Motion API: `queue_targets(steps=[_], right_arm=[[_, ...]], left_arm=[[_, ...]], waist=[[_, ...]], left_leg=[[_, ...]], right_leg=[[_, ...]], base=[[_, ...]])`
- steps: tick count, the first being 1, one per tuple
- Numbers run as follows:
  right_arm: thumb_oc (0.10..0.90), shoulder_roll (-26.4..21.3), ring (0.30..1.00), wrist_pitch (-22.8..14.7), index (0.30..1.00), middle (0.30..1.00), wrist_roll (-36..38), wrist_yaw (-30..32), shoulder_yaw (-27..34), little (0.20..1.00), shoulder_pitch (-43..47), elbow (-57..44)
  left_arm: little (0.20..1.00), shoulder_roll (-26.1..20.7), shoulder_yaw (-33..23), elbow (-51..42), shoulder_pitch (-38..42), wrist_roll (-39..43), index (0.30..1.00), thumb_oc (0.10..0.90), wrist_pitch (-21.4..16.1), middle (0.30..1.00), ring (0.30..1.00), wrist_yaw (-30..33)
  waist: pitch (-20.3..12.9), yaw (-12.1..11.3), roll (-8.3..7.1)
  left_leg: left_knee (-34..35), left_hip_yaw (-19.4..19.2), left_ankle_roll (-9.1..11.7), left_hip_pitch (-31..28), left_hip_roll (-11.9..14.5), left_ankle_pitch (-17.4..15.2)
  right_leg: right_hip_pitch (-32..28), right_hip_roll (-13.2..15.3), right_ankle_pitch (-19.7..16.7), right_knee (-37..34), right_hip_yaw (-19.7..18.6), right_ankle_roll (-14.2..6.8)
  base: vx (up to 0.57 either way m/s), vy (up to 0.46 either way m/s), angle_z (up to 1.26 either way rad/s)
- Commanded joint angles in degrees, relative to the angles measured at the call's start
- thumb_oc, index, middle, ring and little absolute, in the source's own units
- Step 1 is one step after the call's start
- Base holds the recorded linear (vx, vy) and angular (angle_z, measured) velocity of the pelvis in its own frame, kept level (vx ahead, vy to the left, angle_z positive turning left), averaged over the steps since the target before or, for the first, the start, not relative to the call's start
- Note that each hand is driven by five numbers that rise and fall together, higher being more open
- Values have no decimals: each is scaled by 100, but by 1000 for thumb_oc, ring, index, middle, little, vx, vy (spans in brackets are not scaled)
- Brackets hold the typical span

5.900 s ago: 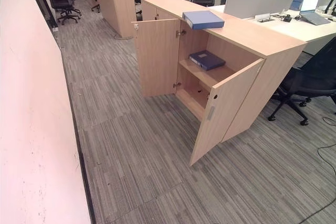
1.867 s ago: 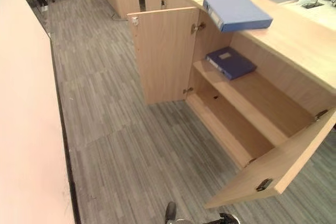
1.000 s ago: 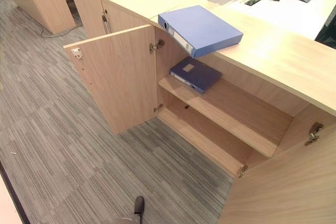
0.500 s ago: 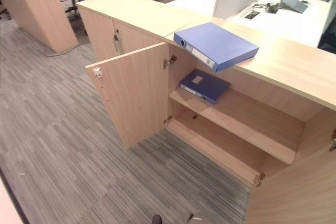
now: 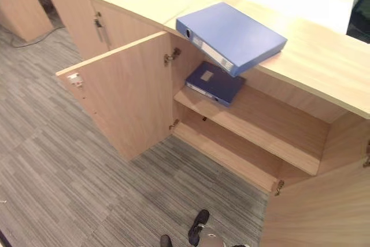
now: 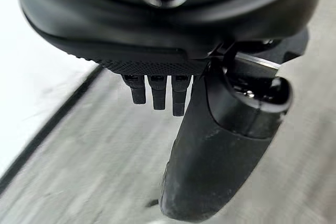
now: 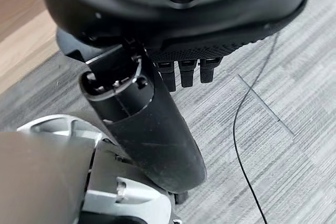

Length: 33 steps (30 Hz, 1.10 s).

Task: Put the empty folder in the office cabinet

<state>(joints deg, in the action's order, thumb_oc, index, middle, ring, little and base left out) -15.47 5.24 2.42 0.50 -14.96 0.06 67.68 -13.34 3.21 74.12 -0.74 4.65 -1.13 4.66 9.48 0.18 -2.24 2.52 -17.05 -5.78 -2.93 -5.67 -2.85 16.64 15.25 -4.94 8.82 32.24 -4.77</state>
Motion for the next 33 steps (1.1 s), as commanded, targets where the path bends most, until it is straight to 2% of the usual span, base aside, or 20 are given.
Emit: queue_targets(steps=[1,3,5,10,14,15,17,18,19,20,21,22,23,24,25,26,27,28,30,33], right_arm=[[800,55,900,-302,900,900,418,190,-117,900,586,-383],[800,62,900,-318,900,900,444,216,-122,900,596,-365],[800,59,900,-286,900,900,515,348,11,900,633,204],[800,-31,900,-299,900,900,686,386,284,900,558,642],[800,-58,900,-289,900,900,756,414,393,900,488,820],[800,-59,900,-288,900,900,754,421,399,900,458,881],[800,-76,900,-292,900,900,757,427,408,900,452,913],[800,-75,900,-292,900,900,757,427,408,900,452,913],[800,-90,900,-309,900,900,776,450,426,900,449,905],[800,-125,900,-307,900,900,808,495,446,900,476,867],[800,-124,900,-307,900,900,808,495,447,900,476,866],[800,-137,900,-336,900,900,845,525,443,900,524,795],[800,-174,900,-349,900,900,850,531,465,900,503,702],[800,-182,900,-344,900,900,793,526,430,900,475,664],[800,-188,900,-353,900,900,723,518,377,900,441,613],[800,-204,900,-367,900,900,674,530,329,900,437,563],[800,-204,900,-367,900,900,674,530,328,900,437,563],[800,-212,900,-368,900,900,629,512,281,900,452,483],[800,-216,900,-372,900,900,569,490,282,900,440,479],[800,-269,900,-335,900,900,646,311,322,900,477,506]], left_arm=[[900,-65,57,88,332,380,900,800,-150,900,900,166],[900,-73,93,54,363,412,900,800,-172,900,900,188],[900,26,181,-8,434,471,900,800,-183,900,900,185],[900,15,338,-3,505,353,900,800,-173,900,900,142],[900,30,461,-56,568,268,900,800,-176,900,900,127],[900,53,509,-164,547,267,900,800,-203,900,900,110],[900,61,524,-294,524,314,900,800,-220,900,900,102],[900,60,525,-295,523,314,900,800,-219,900,900,102],[900,54,533,-391,507,369,900,800,-238,900,900,120],[900,80,584,-563,465,434,900,800,-250,900,900,135],[900,79,585,-564,464,434,900,800,-249,900,900,135],[900,106,656,-800,348,495,900,800,-271,900,900,105],[900,95,689,-1068,215,667,900,800,-302,900,900,51],[900,73,701,-1206,168,692,900,800,-292,900,900,17],[900,47,697,-1319,100,737,900,800,-305,900,900,12],[900,19,676,-1463,30,810,900,800,-300,900,900,11],[900,19,676,-1463,30,810,900,800,-299,900,900,11],[900,23,674,-1713,-80,927,900,800,-294,900,900,-25],[900,80,696,-1680,-130,893,900,800,-301,900,900,-40],[900,128,759,-1318,-82,797,900,800,-303,900,900,-92]], waist=[[375,51,17],[395,72,30],[418,184,138],[354,355,318],[285,460,361],[262,473,344],[287,422,256],[288,424,259],[315,364,194],[380,278,72],[379,275,76],[409,145,-45],[400,35,-137],[385,-8,-148],[388,-70,-114],[384,-155,-89],[382,-154,-91],[361,-264,-5],[288,-282,34],[72,-211,160]], left_leg=[[248,669,895,-348,860,-220],[248,654,894,-360,877,-236],[248,604,887,-458,935,-334],[248,504,950,-673,1068,-354],[-32,393,1048,-755,1216,-339],[-692,401,1104,-627,1318,-120],[-1568,511,1103,-331,1337,154],[-1588,516,1107,-321,1345,144],[-2088,655,1107,-64,1320,348],[-2612,805,1000,369,1307,382],[-2630,805,1000,378,1313,372],[-2648,870,891,752,1367,150],[-2159,1130,886,971,1438,87],[-1846,1254,914,977,1463,175],[-1529,1431,989,1002,1530,303],[-1167,1691,1091,1109,1629,627],[-1162,1691,1091,1110,1627,631],[-713,2189,1197,1113,1811,889],[-728,2446,1250,935,1742,729],[-338,2314,1277,536,1667,611]], right_leg=[[-81,-247,-486,-208,-265,-265],[2,-242,-440,-84,-304,-254],[121,-255,-331,167,-403,-211],[164,-331,-71,452,-549,-112],[68,-472,88,444,-663,-2],[-193,-682,201,272,-801,128],[-518,-860,278,11,-913,260],[-522,-867,276,4,-909,263],[-675,-936,328,-117,-974,342],[-868,-943,404,-225,-1150,396],[-865,-948,405,-223,-1150,397],[-1037,-861,411,-288,-1387,332],[-1183,-791,408,-337,-1599,229],[-1217,-786,408,-358,-1697,210],[-1289,-837,449,-360,-1815,185],[-1351,-879,460,-395,-1974,149],[-1349,-878,459,-396,-1973,149],[-1413,-976,503,-340,-2367,83],[-1445,-970,437,-388,-2581,1],[-1512,-872,331,-539,-2752,-94]], base=[[-5,-17,-15],[48,-31,-19],[122,-43,-38],[129,-38,-10],[136,-75,-2],[126,-137,-16],[115,-136,-24],[60,-100,-30],[75,-82,-55],[75,-80,-56],[111,40,-90],[203,172,-114],[255,212,-126],[253,203,-97],[184,162,-66],[133,121,-73],[211,219,-108],[171,212,-121],[150,240,-123],[119,229,-124]])
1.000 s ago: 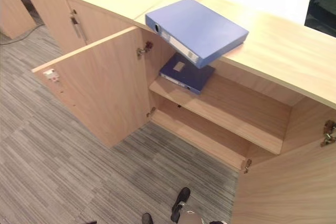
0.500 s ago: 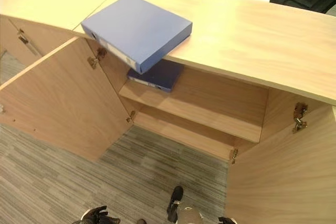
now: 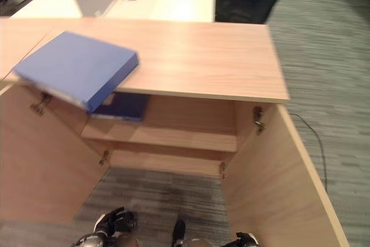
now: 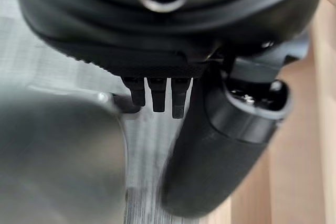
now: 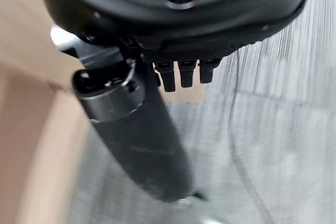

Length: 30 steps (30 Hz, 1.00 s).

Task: Put the empty folder in the office cabinet

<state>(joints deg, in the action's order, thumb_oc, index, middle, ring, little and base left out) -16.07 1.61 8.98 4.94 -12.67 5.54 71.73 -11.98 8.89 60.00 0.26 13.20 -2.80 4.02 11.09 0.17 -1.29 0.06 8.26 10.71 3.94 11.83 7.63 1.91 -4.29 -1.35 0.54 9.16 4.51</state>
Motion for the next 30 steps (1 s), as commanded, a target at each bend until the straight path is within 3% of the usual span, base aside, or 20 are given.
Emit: queue_targets(steps=[1,6,11,14,18,27,28,30], right_arm=[[800,-276,900,1,900,900,1,-147,172,900,-125,71],[800,-279,900,93,900,900,-127,-196,459,900,-281,637],[800,-180,900,101,900,900,-61,-226,556,900,-270,774],[800,-146,900,131,900,900,-71,-241,607,900,-266,876],[800,-429,900,111,900,900,-99,-485,629,900,-346,726],[800,-885,900,128,900,900,-104,-617,853,900,-199,852],[800,-1079,900,115,900,900,-23,-653,928,900,-41,848],[800,-948,900,99,900,900,65,-648,770,900,71,606]], left_arm=[[900,-21,172,231,-152,-45,900,800,-147,900,900,-65],[900,-54,113,432,-82,9,900,800,-172,900,900,-152],[900,10,41,805,-14,34,900,800,-167,900,900,-201],[900,54,-39,950,21,109,900,800,-163,900,900,-235],[900,-107,-241,627,-64,379,900,800,-205,900,900,-323],[900,-307,-201,342,-93,315,900,800,-196,900,900,-371],[900,-382,-197,207,-113,312,900,800,-192,900,900,-393],[900,-477,-199,-64,-192,401,900,800,-169,900,900,-444]], waist=[[-127,-167,47],[-140,-85,17],[-208,-37,16],[-263,-39,24],[-300,-103,-140],[-263,-239,-189],[-168,-284,-180],[-68,-316,-133]], left_leg=[[-29,-282,-388,-243,-128,-458],[312,-630,-569,-603,-483,-619],[487,-713,-700,-755,-729,-701],[494,-710,-779,-788,-880,-774],[494,-624,-861,-774,-1059,-796],[494,-373,-976,-647,-1343,-787],[494,-410,-1021,-640,-1369,-773],[494,-487,-1070,-596,-1337,-708]], right_leg=[[-28,1116,-62,282,-492,-1044],[28,1409,-332,79,-691,-1277],[26,1588,-448,-3,-722,-1397],[1,1729,-489,-15,-693,-1472],[-15,1916,-574,7,-653,-1576],[58,2192,-743,-1,-534,-1715],[265,2186,-723,386,-525,-1674],[395,2058,-659,848,-434,-1601]], base=[[59,196,-23],[-24,190,-30],[-3,165,-21],[-2,120,-8],[-28,54,10],[-53,75,17],[-133,81,20],[-171,89,11]])
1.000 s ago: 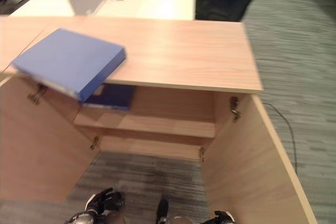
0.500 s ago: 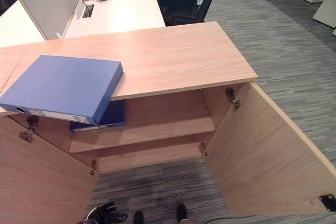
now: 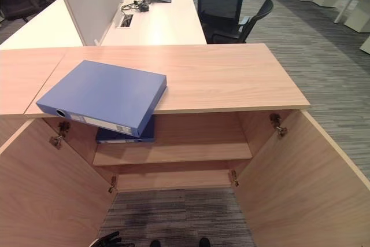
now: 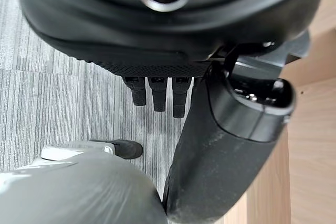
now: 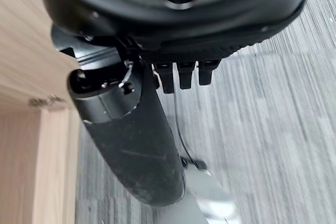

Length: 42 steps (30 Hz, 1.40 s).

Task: Put the empty folder in the office cabinet

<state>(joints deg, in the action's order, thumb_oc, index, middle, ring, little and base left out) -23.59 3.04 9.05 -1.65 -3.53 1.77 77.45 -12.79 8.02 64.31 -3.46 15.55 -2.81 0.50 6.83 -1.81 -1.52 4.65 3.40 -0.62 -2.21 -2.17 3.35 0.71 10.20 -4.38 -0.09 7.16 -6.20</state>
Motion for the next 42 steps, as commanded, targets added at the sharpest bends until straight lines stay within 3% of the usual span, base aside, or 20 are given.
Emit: queue_targets(steps=[1,4,5,8,15,16,18,19,23,29,32,36,37,39,42], right_arm=[[800,-135,900,-89,900,900,37,44,-238,900,475,-29],[800,32,900,-141,900,900,-16,72,-448,900,454,-136],[800,484,900,-118,900,900,-75,350,-767,900,678,-282],[800,812,900,-119,900,900,-192,384,-945,900,481,-637],[800,800,900,-81,900,900,-236,577,-839,900,432,-506],[800,775,900,-70,900,900,-125,668,-695,900,418,-544],[800,775,900,-69,900,900,-125,668,-695,900,420,-544],[800,724,900,-71,900,900,-75,731,-599,900,418,-592],[800,674,900,-61,900,900,11,761,-467,900,302,-630],[800,747,900,-91,900,900,169,739,-171,900,-23,-584],[800,771,900,-86,900,900,165,729,-162,900,-49,-547],[800,1036,900,-177,900,900,300,765,-171,900,-135,-472],[800,1036,900,-177,900,900,300,765,-172,900,-135,-471],[800,1162,900,-264,900,900,373,878,-207,900,-139,-373],[800,1233,900,-304,900,900,387,967,-240,900,-117,-247]], left_arm=[[900,-414,-85,-573,173,153,900,800,-163,900,900,-91],[900,-436,-91,-745,207,225,900,800,-171,900,900,-46],[900,-405,-47,-822,176,239,900,800,-160,900,900,58],[900,-367,-206,-1384,-57,462,900,800,-157,900,900,232],[900,-373,-378,-2422,-472,1190,900,800,-157,900,900,250],[900,-361,-433,-2853,-431,1636,900,800,-149,900,900,323],[900,-362,-434,-2858,-431,1637,900,800,-145,900,900,325],[900,-315,-527,-3252,-477,1847,900,800,-191,900,900,366],[900,-338,-737,-4025,-769,1987,900,800,-264,900,900,423],[900,-592,-1255,-5383,-1257,1365,900,800,-416,900,900,515],[900,-613,-1353,-5632,-1313,1230,900,800,-460,900,900,559],[900,-581,-2166,-6797,-1340,351,900,800,-932,900,900,1348],[900,-580,-2167,-6802,-1343,349,900,800,-929,900,900,1348],[900,-703,-2412,-7442,-1190,-640,900,800,-1184,900,900,1995],[900,-840,-2485,-7760,-1075,-1309,900,800,-1249,900,900,2401]], waist=[[379,-125,-74],[361,-151,-55],[334,-225,-75],[243,-322,-83],[192,-427,-48],[403,-439,-111],[391,-425,-109],[471,-385,-140],[422,-421,-119],[124,-353,-53],[107,-364,-52],[41,-421,-113],[42,-420,-113],[1,-434,-148],[-32,-448,-159]], left_leg=[[35,-12,44,42,79,-230],[35,20,6,71,58,-158],[35,11,-3,77,46,-149],[35,-3,35,187,22,-68],[35,218,195,173,219,0],[-789,179,384,636,308,-58],[-842,194,385,681,305,-83],[-1269,-337,469,945,588,-104],[-1058,-200,470,926,657,-30],[-91,-314,470,273,701,128],[-35,-314,471,208,682,112],[35,-320,472,23,614,-31],[35,-320,472,21,614,-31],[35,-336,493,-29,620,-74],[35,-340,503,-59,624,-97]], right_leg=[[487,498,-253,1080,-178,-464],[389,87,109,1287,-272,-353],[258,-16,166,1114,-232,-280],[-28,-143,234,542,-73,-189],[-313,-375,269,101,89,-62],[-370,-368,331,131,291,28],[-356,-369,333,134,305,28],[-373,-342,373,143,471,91],[-419,-384,306,45,456,65],[-595,-412,228,-288,499,-9],[-639,-406,211,-337,496,-21],[-761,-346,174,-453,432,-71],[-762,-346,174,-453,432,-71],[-781,-326,165,-480,400,-103],[-800,-314,165,-488,406,-123]], base=[[-130,68,-5],[-49,19,-6],[9,-56,-2],[-10,-75,-7],[6,-117,18],[-96,-129,27],[-91,-83,85],[-93,-41,85],[-17,-14,7],[78,41,0],[40,43,-5],[26,40,0],[0,0,0],[0,0,0],[0,0,0]])
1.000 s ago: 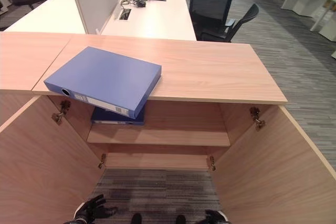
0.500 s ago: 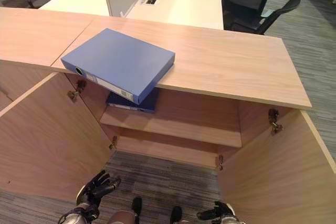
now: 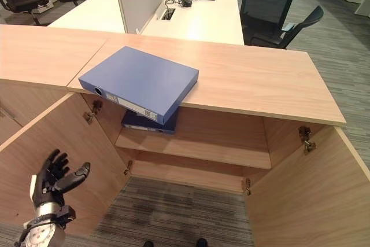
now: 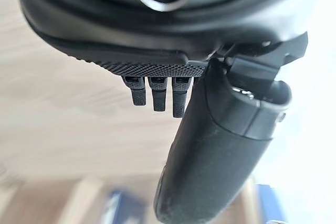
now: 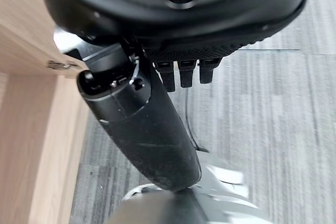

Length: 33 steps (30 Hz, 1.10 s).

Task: Put the empty folder in the office cabinet

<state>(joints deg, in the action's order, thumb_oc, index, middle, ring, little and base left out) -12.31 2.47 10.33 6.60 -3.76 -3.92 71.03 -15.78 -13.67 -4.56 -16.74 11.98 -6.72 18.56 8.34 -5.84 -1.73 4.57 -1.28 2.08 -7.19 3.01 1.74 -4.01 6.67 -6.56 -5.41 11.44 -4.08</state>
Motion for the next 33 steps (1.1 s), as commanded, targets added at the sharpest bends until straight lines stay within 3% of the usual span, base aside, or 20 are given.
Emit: queue_targets(steps=[1,4,5,12,19,25,33], right_arm=[[800,136,900,-257,900,900,256,176,-234,900,467,470],[800,194,900,-294,900,900,221,267,-291,900,550,647],[800,245,900,-302,900,900,148,364,-398,900,668,824],[800,292,900,-293,900,900,54,476,-442,900,746,1045],[800,245,900,-277,900,900,35,405,-488,900,749,1089],[800,194,900,-250,900,900,-62,330,-619,900,822,1067],[800,169,900,-269,900,900,-60,320,-700,900,866,992]], left_arm=[[900,-635,-348,-975,322,-1262,900,800,-861,900,900,808],[900,-864,-318,-1239,503,-1834,900,800,-902,900,900,1174],[900,-1354,-152,-1549,784,-2528,900,800,-883,900,900,1459],[900,-2171,7,-2173,986,-3476,900,800,-990,900,900,1597],[900,-2666,194,-2199,919,-3593,900,800,-1127,900,900,1260],[900,-3146,687,-2339,733,-3478,900,800,-1373,900,900,606],[900,-3547,1205,-1963,1002,-3826,900,800,-1360,900,900,299]], waist=[[-204,-51,-141],[-247,-74,-149],[-311,-75,-117],[-430,-43,-52],[-516,-4,-24],[-556,61,3],[-607,118,-7]], left_leg=[[43,128,236,427,108,55],[43,124,242,389,97,35],[43,106,250,349,93,17],[43,60,258,263,85,-43],[43,46,264,220,71,-76],[43,11,247,207,54,-110],[43,-8,242,181,56,-143]], right_leg=[[-339,43,387,41,-25,-346],[-370,57,391,41,-32,-362],[-391,79,383,41,-35,-383],[-417,112,359,41,-58,-418],[-436,110,351,41,-71,-424],[-428,122,310,41,-91,-439],[-426,123,306,41,-112,-441]], base=[[0,0,0],[11,8,0],[0,0,0],[0,0,0],[2,0,-2],[0,0,0],[2,3,-4]])
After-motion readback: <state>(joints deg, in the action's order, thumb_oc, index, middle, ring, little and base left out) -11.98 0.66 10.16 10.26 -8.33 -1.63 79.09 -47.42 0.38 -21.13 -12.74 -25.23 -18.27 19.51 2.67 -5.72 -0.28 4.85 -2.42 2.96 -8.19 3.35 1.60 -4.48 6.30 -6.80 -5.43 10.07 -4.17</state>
